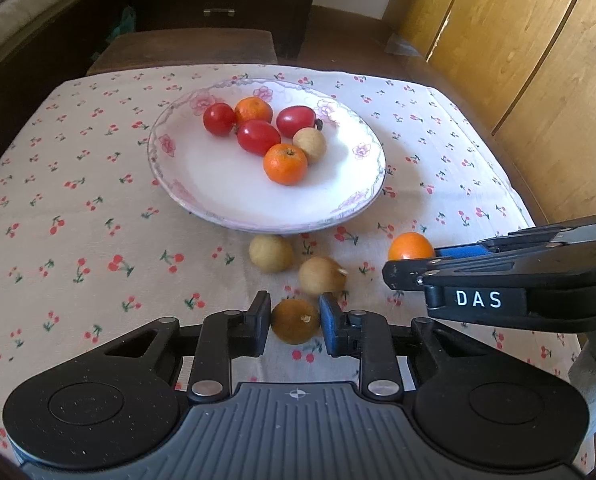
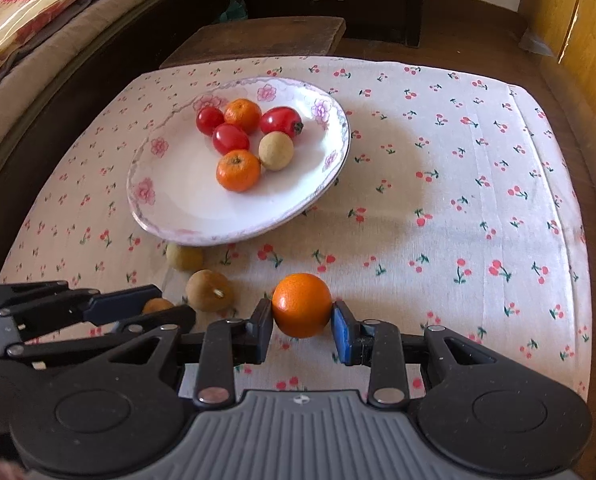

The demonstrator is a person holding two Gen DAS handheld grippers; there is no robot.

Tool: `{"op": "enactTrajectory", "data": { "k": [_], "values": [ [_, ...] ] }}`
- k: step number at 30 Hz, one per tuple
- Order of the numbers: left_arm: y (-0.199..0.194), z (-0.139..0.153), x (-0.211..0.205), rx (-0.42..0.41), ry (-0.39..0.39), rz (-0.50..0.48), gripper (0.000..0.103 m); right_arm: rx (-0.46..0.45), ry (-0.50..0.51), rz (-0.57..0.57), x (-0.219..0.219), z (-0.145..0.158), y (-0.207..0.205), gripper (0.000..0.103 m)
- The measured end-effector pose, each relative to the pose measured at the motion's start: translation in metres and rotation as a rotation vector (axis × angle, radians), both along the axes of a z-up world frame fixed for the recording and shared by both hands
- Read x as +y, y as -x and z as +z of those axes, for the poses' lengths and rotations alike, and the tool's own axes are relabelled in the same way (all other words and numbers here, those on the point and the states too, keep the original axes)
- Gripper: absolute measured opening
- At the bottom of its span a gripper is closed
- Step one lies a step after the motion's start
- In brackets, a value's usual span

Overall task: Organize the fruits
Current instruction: 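Carry the held mandarin and kiwi over the white plate with both tools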

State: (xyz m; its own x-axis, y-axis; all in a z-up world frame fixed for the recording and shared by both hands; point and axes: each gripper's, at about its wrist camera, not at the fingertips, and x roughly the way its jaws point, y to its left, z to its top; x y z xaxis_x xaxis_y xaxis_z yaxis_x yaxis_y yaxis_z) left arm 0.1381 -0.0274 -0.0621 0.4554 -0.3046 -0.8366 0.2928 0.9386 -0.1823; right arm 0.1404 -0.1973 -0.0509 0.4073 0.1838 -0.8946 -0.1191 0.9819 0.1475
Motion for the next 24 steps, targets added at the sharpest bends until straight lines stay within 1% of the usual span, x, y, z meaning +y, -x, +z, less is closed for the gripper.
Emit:
{"op": "enactTrajectory", "data": {
  "k": [7,13,18,24],
  "values": [
    [0.019,0.004,0.004,-0.003,-0.004,-0.014,0.034,0.0,0.015,0.022,0.006,0.004,0.026,0.033],
    [0.032,0.003,0.004,-0.007,-0.022,-0.026,0.034,0.007,0.042,0.053,0.016,0.001,0.044,0.033],
    [0.033,-0.004,0.005,0.004,-0.039,-0.024,0.034,0.013,0.05,0.06,0.02,-0.003,0.049,0.033],
    [0.031,-0.003,0.005,0.003,-0.029,-0.015,0.034,0.015,0.04,0.054,0.018,-0.003,0.046,0.033]
  ]
}}
